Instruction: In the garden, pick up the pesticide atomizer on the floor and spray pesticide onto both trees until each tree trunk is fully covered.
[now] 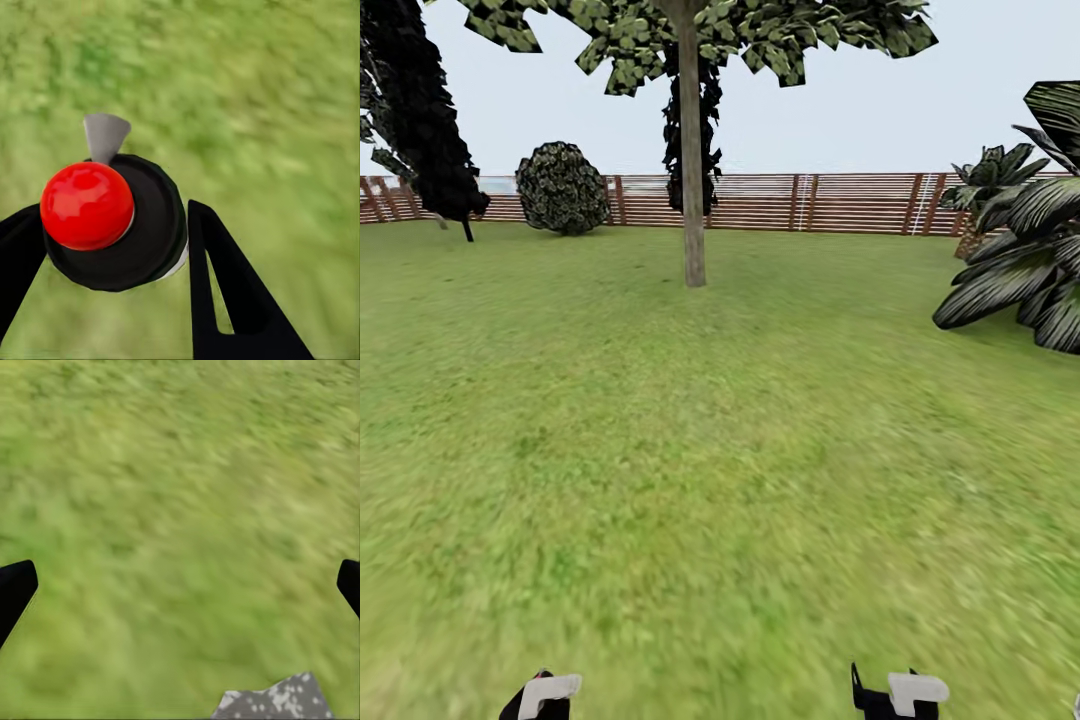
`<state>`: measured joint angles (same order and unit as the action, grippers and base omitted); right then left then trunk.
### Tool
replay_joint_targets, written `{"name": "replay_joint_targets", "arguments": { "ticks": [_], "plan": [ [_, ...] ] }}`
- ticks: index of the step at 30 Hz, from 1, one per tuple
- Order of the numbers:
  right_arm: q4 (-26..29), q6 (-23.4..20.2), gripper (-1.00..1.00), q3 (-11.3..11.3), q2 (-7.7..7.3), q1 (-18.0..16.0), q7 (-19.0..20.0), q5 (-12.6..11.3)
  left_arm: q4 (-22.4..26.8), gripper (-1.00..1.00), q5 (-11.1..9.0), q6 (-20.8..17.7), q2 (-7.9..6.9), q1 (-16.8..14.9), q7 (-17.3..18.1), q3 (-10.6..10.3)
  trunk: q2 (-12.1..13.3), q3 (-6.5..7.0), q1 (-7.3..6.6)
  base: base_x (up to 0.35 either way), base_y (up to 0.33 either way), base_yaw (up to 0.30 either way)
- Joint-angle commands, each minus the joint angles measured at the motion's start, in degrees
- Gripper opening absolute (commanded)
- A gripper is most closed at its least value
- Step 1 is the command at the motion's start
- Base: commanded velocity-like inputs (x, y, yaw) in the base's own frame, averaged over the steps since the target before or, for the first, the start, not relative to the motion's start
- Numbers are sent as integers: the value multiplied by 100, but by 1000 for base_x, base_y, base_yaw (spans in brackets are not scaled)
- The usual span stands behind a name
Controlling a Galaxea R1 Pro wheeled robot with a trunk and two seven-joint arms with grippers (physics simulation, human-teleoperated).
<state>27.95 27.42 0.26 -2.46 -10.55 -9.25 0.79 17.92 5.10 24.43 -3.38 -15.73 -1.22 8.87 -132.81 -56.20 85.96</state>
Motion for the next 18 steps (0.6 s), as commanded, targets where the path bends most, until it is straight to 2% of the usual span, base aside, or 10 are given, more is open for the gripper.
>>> {"name": "replay_joint_targets", "arguments": {
  "ticks": [1, 18],
  "plan": [
    [0, 0, 100, 0, 0, 0, 0, 0, 1, -100, 0, 0, -1, 0, -1, 1, 0, 0, 0, 339, 0, 0],
    [0, 0, 100, 0, 0, 0, -1, -1, 1, -100, 0, 0, -4, 0, -1, 1, 0, 0, 0, 338, 0, 0]
  ]
}}
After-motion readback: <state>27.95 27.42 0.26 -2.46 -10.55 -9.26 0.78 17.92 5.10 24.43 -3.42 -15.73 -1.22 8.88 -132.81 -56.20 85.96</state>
